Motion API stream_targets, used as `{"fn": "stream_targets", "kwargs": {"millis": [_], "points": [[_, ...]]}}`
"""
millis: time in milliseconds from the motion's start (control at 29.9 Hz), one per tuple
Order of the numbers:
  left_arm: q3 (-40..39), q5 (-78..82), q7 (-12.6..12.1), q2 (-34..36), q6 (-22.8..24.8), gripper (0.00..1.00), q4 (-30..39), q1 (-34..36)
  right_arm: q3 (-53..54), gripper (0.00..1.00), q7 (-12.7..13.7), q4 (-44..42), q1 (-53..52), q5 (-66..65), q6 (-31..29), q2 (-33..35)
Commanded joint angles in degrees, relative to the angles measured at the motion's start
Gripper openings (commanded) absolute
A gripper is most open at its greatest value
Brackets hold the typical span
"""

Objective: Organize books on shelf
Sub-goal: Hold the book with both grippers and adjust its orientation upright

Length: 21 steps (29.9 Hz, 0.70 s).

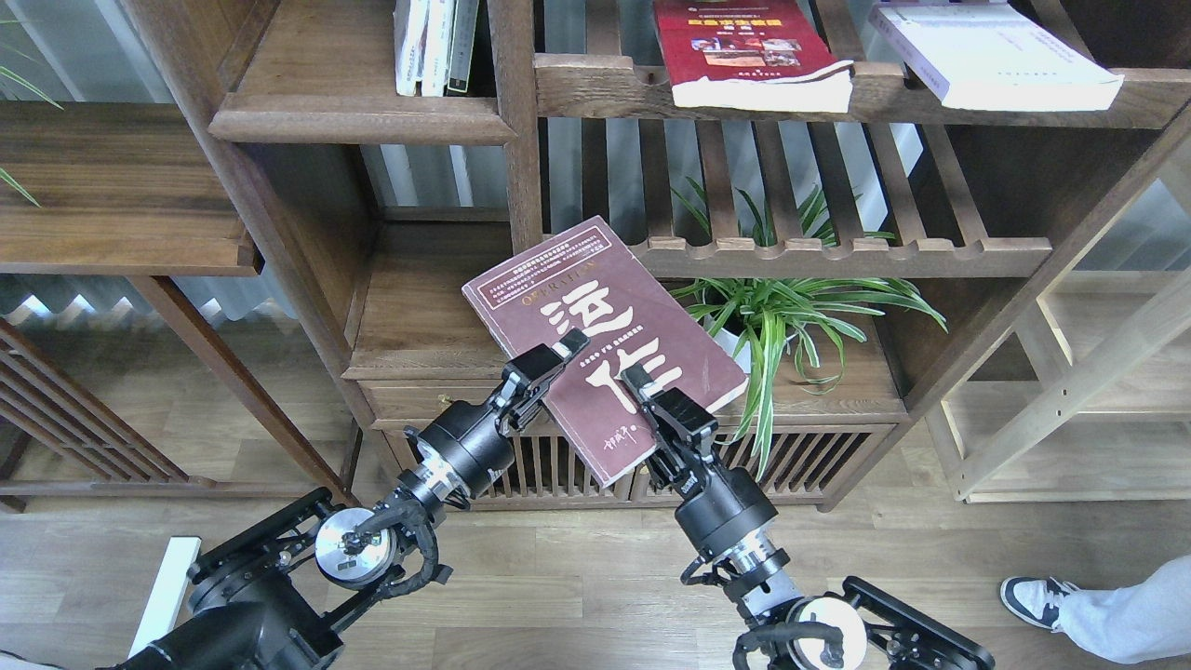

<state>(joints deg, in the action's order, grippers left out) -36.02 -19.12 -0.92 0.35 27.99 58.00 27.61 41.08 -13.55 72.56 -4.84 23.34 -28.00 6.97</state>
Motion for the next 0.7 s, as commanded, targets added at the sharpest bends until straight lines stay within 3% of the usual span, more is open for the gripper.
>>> {"fn": "stream_targets", "kwargs": {"millis": [0,167,669], "points": [[-0.19,-0.04,0.13,0.00,0.01,0.03,-0.08,-0.01,0.05,0.70,0.01,-0.05,0.09,0.04,0.00,-0.55],[-0.28,-0.04,0.13,0.17,0.01,0.03,-0.08,-0.19,0.32,0.86,-0.08,-0.05,0.09,0.04,0.00,-0.46],[-1.25,0.05,0.13,1.05,0.01,0.03,1.50,-0.01,5.24,0.99,-0.25,-0.49,0.79,0.13,0.00,0.24]]}}
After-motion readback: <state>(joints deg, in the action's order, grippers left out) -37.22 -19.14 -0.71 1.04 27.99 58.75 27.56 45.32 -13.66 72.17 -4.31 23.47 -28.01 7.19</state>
